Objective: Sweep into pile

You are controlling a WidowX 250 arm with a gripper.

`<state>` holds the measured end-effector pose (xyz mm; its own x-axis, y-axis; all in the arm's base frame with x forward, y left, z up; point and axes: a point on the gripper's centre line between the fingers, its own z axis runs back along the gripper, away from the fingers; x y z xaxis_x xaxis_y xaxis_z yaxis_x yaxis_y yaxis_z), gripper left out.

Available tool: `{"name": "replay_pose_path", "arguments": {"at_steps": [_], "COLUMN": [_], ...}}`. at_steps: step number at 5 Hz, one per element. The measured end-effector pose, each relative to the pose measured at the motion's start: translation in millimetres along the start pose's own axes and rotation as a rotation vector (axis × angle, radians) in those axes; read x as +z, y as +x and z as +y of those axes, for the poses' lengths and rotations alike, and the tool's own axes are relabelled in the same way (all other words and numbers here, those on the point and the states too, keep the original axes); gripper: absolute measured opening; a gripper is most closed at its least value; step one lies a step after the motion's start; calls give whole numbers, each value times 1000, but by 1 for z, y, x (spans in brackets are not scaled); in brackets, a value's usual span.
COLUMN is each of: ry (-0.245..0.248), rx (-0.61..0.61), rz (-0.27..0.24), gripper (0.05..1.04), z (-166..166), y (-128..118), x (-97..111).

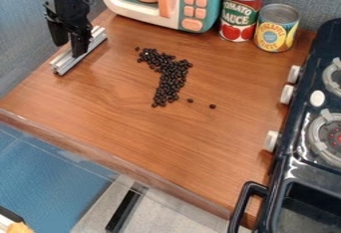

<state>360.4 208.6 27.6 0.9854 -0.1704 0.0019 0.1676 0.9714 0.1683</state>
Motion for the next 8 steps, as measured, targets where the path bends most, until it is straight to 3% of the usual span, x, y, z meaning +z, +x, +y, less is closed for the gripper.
{"name": "replay_pose_path", "arguments": {"at_steps": [1,6,8], "ry": [-3,-63,-140], "rx": [5,-4,-3], "rz": [2,0,17], "gripper": [368,338,338], "z": [0,-15,-44], "y": [0,0,13], "x": [0,-2,6]}}
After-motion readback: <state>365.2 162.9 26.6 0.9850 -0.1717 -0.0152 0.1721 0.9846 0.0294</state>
